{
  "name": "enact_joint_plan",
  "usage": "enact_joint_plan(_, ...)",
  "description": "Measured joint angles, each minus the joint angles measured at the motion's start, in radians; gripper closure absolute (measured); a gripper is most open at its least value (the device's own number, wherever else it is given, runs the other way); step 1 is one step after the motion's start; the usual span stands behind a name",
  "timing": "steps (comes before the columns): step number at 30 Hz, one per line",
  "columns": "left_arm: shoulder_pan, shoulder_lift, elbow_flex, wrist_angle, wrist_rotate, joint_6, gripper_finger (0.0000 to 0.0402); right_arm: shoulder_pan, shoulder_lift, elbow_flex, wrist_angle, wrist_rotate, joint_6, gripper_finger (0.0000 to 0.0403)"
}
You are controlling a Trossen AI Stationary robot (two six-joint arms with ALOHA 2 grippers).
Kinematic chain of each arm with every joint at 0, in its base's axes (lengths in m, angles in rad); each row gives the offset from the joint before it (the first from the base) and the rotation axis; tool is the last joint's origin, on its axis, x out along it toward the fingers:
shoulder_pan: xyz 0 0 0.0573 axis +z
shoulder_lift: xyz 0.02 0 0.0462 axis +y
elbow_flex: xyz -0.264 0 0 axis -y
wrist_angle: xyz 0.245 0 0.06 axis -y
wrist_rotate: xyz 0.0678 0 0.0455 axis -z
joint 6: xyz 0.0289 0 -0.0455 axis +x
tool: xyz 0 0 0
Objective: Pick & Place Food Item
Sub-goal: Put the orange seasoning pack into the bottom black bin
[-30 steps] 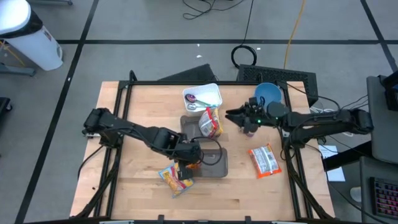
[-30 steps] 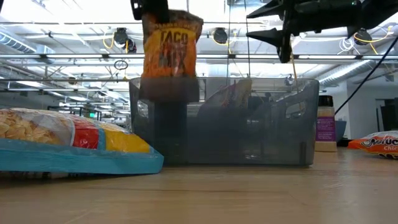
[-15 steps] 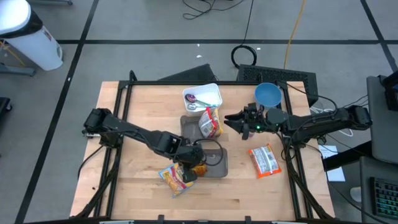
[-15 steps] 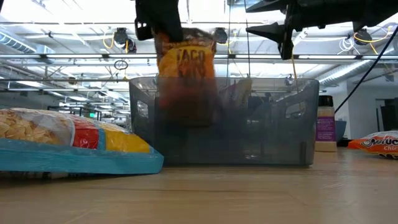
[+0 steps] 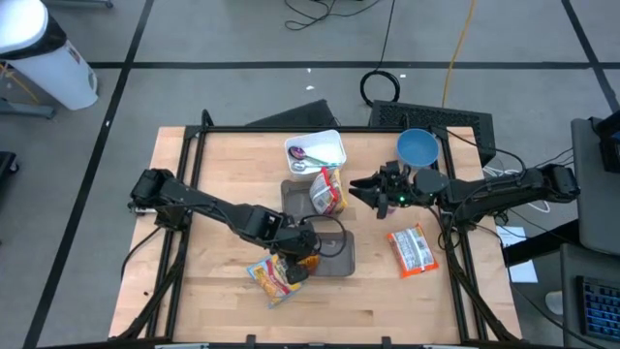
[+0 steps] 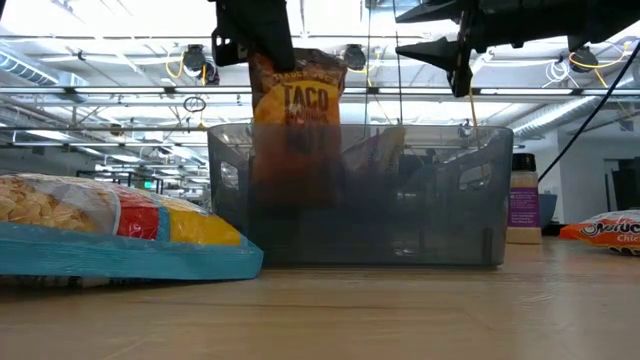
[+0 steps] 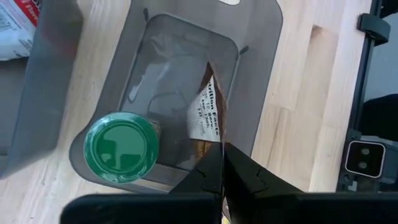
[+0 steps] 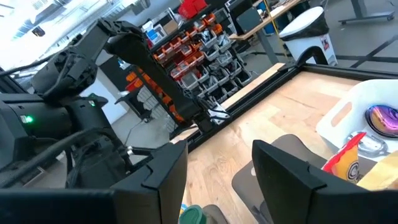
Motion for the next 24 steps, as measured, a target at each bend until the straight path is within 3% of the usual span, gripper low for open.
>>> enact_joint_plan(15,-0.016,0.0,-0.075,-0.007,0.019,-0.045,0.0398,0.0,0.0,0.0,0.001,-0.003,-0.004,0.023)
enact_joint_plan(24,-0.022,0.0,-0.12,0.122,0.02,-0.051,0.0398,0.0,0.0,0.0,0.001,-0.002,0.003,0.0232)
